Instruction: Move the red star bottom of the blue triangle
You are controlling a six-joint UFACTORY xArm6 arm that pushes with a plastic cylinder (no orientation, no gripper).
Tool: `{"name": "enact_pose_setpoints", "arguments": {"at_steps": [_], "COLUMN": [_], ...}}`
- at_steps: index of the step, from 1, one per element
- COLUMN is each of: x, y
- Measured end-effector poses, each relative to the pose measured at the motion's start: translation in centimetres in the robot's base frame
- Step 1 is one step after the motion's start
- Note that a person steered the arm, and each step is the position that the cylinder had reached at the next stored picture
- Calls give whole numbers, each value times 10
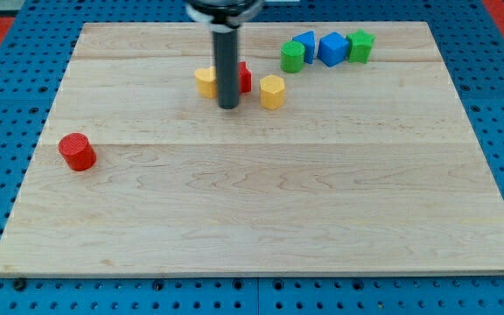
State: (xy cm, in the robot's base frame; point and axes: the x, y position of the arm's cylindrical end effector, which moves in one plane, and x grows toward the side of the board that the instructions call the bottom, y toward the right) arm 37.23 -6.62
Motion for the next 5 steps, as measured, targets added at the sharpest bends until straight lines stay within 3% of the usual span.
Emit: {"name": "enact_pose_setpoints", "arguments": {"at_steps": [1,3,4,5], "x": [-31,-39,-45,-43], "y": [-66,127,125,62]}}
